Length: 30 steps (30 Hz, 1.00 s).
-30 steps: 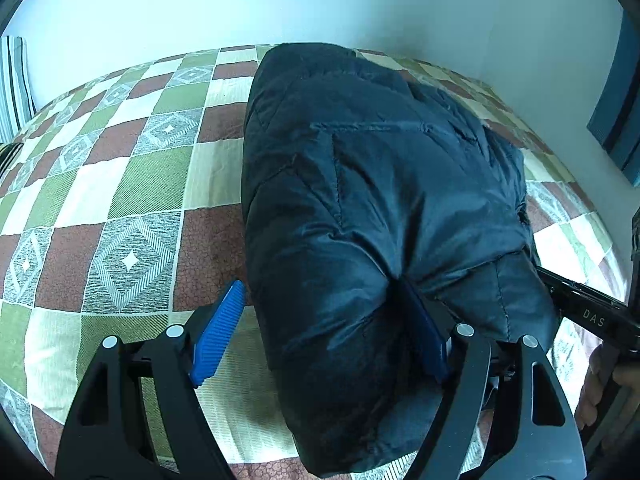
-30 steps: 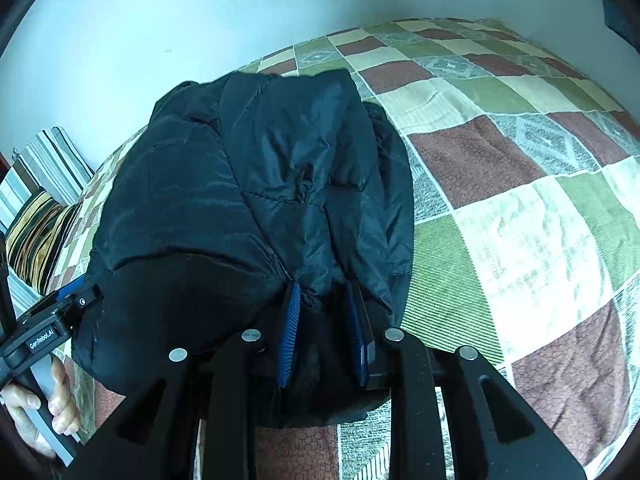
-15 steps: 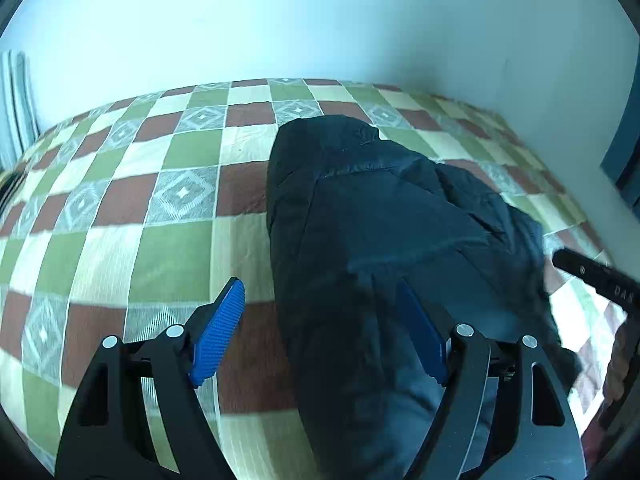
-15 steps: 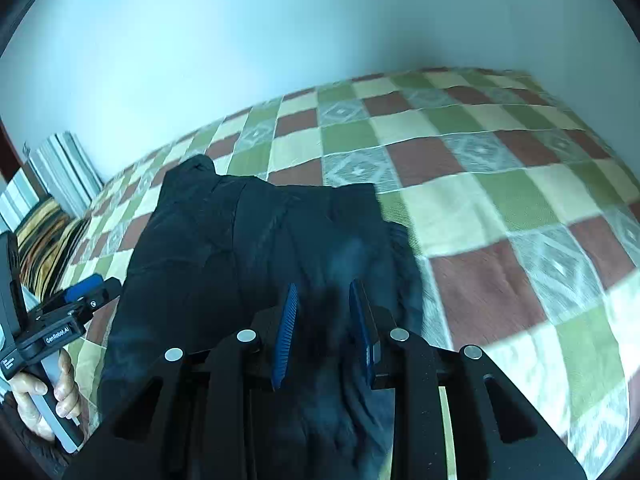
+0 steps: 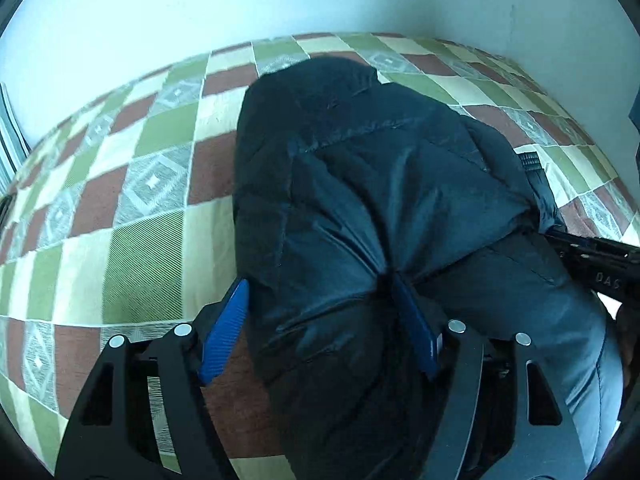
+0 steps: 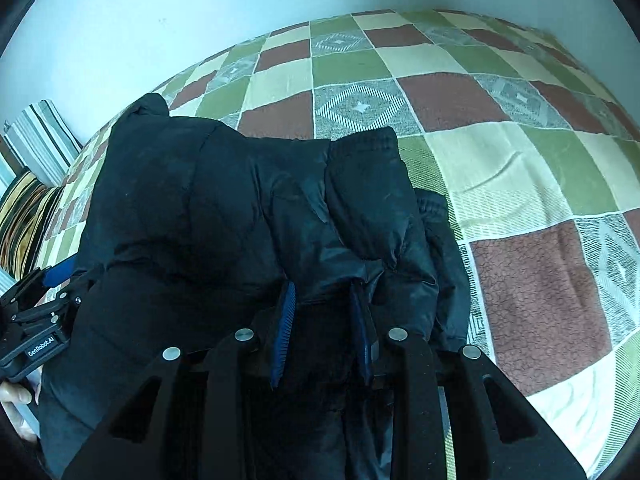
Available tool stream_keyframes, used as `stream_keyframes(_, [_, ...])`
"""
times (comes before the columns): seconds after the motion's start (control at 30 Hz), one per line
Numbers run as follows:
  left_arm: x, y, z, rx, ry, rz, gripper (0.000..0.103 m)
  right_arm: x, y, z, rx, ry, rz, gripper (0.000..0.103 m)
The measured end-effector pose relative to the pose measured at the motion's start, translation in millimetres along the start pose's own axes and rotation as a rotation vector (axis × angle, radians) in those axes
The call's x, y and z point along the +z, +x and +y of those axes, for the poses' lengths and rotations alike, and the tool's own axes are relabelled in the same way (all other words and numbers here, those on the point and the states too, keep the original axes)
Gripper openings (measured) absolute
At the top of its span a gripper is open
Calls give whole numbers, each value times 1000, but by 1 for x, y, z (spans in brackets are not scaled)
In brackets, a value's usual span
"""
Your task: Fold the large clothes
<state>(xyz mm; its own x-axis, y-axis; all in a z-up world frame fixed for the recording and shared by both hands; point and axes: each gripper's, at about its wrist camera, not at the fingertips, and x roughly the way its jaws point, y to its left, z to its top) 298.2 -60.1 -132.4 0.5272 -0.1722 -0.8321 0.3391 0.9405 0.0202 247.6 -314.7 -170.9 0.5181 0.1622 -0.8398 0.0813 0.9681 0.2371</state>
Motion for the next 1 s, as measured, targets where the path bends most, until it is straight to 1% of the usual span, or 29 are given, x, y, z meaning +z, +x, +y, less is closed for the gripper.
stream_keyframes(0.13, [-2,7,3,-14,-14,10,72,0,7,0,-2,3,-5,27])
stream_keyframes(0.27, [-4,9,3,-6,-21,8,73,-1,10,-2,3,13,-6,27])
stream_keyframes(0.5, [-4,10,3,-4,-22,5,73,1,10,0,-13,2,-11,27])
stream_keyframes(1.0, [-4,9,-1,18,-4,-1,73,-4,8,1,-20,11,-37,27])
